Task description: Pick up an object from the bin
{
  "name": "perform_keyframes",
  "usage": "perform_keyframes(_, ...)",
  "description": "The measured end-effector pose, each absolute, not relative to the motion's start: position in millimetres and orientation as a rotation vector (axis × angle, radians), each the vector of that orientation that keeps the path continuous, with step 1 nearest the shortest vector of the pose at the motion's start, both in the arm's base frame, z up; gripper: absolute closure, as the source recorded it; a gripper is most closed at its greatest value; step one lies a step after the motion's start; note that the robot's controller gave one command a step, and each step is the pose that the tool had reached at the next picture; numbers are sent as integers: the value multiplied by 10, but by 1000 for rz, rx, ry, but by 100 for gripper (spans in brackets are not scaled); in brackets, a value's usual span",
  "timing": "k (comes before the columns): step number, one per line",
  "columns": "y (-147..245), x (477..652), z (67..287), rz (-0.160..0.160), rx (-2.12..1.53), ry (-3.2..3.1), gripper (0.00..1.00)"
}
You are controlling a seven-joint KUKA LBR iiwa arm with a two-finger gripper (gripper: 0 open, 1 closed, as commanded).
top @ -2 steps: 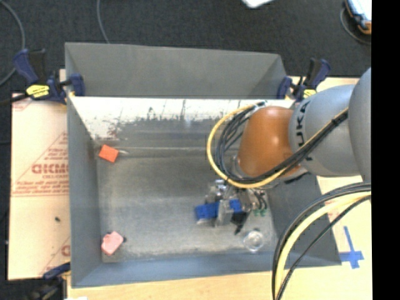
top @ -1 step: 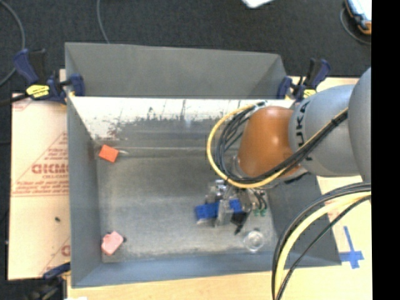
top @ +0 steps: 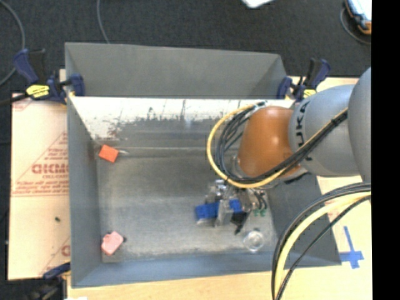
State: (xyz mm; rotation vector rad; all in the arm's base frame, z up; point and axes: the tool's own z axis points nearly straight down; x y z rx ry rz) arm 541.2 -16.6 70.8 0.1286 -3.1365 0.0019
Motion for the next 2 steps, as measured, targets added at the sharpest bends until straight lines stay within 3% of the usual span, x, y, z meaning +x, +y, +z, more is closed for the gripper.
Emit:
perform_keyframes(1, -166, 5412, 708, 2, 128, -3136, 100)
perform_keyframes(2, -285, 5414, 1654, 3, 105, -3135, 100)
